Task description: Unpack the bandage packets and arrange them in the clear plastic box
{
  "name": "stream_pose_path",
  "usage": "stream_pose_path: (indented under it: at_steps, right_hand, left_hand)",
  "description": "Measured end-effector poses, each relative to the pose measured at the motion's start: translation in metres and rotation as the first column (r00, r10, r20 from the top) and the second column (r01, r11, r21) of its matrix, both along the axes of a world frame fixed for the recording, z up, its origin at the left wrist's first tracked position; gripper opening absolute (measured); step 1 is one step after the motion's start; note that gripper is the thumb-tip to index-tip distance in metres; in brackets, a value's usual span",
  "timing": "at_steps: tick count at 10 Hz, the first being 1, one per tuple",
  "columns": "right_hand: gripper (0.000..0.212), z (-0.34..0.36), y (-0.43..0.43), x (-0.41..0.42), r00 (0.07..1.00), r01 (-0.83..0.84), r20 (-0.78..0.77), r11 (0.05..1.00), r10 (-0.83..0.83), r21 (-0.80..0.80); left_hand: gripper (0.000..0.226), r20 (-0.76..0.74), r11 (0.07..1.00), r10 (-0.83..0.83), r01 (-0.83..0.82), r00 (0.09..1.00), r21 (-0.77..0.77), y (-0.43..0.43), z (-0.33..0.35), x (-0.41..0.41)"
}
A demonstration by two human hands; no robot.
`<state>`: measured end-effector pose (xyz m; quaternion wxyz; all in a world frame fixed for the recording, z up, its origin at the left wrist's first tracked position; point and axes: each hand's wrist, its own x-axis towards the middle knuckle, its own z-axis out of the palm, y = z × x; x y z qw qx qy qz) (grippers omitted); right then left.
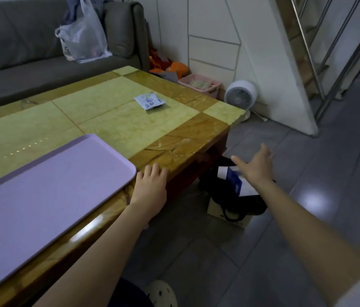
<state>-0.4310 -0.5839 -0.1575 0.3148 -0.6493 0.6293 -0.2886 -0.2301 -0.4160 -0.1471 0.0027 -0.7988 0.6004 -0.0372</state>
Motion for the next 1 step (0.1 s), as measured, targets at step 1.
stream_pose_path:
  at_steps: [1]
  right_hand:
    - [0.068, 0.0126, 0.0195, 0.0198, 0.992, -0.099, 0.067, 0.981, 0.112, -0.165]
  left_hand:
    - [0.049, -0.017, 1.000, -0.010, 0.010, 1.000, -0.013, -0.0010, -0.0016, -0.0001]
